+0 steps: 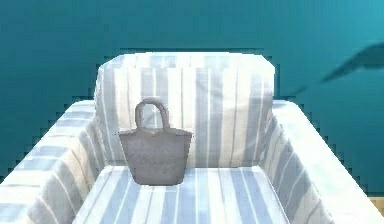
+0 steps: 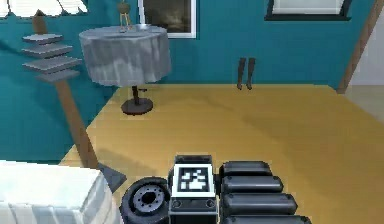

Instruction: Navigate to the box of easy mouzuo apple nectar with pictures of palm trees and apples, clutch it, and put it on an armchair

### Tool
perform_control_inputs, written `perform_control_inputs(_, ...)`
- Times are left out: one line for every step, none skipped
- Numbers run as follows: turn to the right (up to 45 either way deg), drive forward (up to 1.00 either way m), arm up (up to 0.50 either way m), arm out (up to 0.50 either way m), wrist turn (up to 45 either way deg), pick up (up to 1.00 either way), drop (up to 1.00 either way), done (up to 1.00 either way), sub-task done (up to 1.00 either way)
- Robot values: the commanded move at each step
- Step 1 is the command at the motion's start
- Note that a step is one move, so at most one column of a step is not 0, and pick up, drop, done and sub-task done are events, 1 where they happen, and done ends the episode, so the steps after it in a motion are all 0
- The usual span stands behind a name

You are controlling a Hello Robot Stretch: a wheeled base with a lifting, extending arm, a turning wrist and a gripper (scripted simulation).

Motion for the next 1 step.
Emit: perform_control_inputs(-45.0, 0.00, 0.00, 0.00, 0.0, 0.00, 0.00, 0.00, 0.00)
